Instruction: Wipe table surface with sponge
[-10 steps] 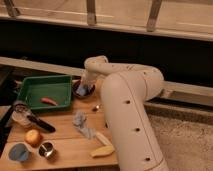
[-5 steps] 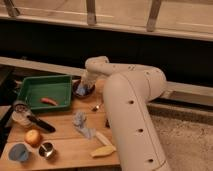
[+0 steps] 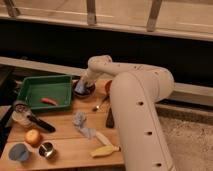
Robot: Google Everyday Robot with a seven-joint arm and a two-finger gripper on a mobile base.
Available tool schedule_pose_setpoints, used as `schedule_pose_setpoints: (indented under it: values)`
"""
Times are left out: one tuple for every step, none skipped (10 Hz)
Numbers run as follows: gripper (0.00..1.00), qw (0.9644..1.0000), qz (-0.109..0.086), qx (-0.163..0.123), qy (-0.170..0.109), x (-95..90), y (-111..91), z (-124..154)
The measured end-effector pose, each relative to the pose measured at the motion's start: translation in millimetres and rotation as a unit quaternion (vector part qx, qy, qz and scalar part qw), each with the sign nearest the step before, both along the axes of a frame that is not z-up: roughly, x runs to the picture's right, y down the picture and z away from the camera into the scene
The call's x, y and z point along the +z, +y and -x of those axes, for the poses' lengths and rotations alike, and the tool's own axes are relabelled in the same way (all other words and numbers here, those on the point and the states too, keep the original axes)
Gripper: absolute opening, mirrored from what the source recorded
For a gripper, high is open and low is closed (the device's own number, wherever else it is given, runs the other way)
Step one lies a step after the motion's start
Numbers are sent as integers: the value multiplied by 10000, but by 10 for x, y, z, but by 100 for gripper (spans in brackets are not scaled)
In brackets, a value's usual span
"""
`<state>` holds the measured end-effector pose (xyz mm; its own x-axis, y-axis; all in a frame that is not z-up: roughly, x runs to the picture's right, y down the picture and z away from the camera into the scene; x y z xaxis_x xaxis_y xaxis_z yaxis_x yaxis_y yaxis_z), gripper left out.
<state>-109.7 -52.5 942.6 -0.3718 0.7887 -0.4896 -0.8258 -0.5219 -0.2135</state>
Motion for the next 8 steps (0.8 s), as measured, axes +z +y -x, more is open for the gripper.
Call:
schedule_pose_setpoints:
  values:
    - [0,10000,-49,-18,14,-26,-32,-24]
    - [0,9999,-132,-38,49,-69,-93,-70]
    - [0,9997,-212,-52,84,-114,-155,-123]
    - [0,9995,-285,-65,96,-178,-230,-162]
    - [0,9993,-343,-103,83,-254,-297,-202]
    - [0,9993,-357,-123,-66,-370,-366,-234]
    - [0,9988,-361,-135,-292,-498,-417,-252]
    - [0,9981,-367,-164,-458,-587,-423,-249]
